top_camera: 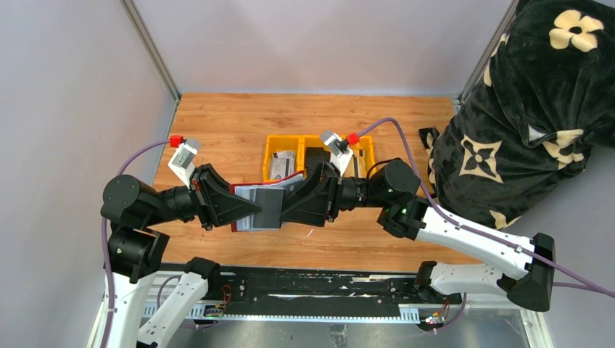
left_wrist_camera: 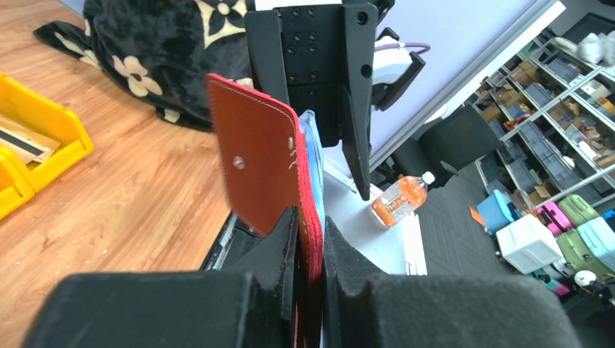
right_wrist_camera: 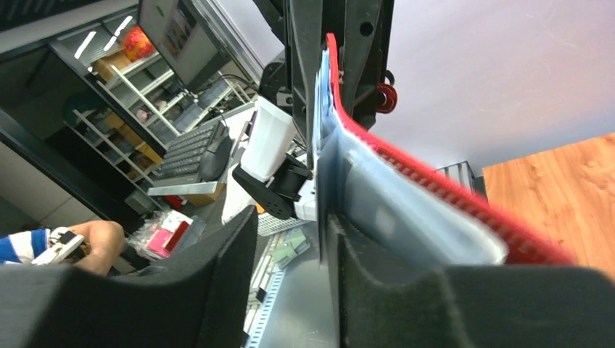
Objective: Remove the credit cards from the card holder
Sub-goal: Remove the credit card from the card holder.
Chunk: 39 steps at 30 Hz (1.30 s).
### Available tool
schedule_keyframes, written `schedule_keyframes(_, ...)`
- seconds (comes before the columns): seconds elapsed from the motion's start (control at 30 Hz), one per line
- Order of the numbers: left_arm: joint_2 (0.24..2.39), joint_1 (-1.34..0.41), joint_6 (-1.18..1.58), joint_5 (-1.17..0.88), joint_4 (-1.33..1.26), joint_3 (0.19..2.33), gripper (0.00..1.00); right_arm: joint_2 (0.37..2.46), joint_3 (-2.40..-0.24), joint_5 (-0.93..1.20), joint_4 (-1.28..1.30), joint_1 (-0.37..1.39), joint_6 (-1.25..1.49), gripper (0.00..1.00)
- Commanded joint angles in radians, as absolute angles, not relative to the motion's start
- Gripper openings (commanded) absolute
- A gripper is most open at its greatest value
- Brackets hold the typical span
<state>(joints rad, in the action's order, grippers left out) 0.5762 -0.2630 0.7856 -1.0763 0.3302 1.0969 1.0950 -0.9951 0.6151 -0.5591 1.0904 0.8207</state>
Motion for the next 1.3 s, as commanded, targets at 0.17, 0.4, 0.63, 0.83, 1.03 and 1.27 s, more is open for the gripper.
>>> schedule_keyframes(0.17, 0.577, -0.264, 0.792, -1.093, 0.301, 1.118, 0.21, 1.121, -1.023, 0.647, -0.674, 1.081, 0.877, 0.06)
schedule_keyframes(0.4, 0.578, -0.264, 0.851, -1.130, 0.260, 1.099, 0.25, 1.074, -0.954, 0.644, -0.732, 1.051, 0.911, 0.00)
schedule_keyframes(0.63, 0.582, -0.263, 0.871, -1.121, 0.233, 1.097, 0.15, 1.047, -0.917, 0.644, -0.757, 1.049, 0.917, 0.00)
schedule_keyframes(0.83, 0.578, -0.264, 0.804, -1.054, 0.288, 1.109, 0.01, 1.061, -0.907, 0.673, -0.813, 1.051, 0.952, 0.11)
schedule_keyframes(1.03, 0.578, -0.264, 0.756, -1.032, 0.335, 1.124, 0.00, 1.061, -0.917, 0.671, -0.833, 1.051, 0.960, 0.24)
schedule_keyframes(1.27, 0.577, -0.264, 0.752, -1.032, 0.341, 1.131, 0.00, 1.057, -0.897, 0.663, -0.859, 1.051, 0.972, 0.00)
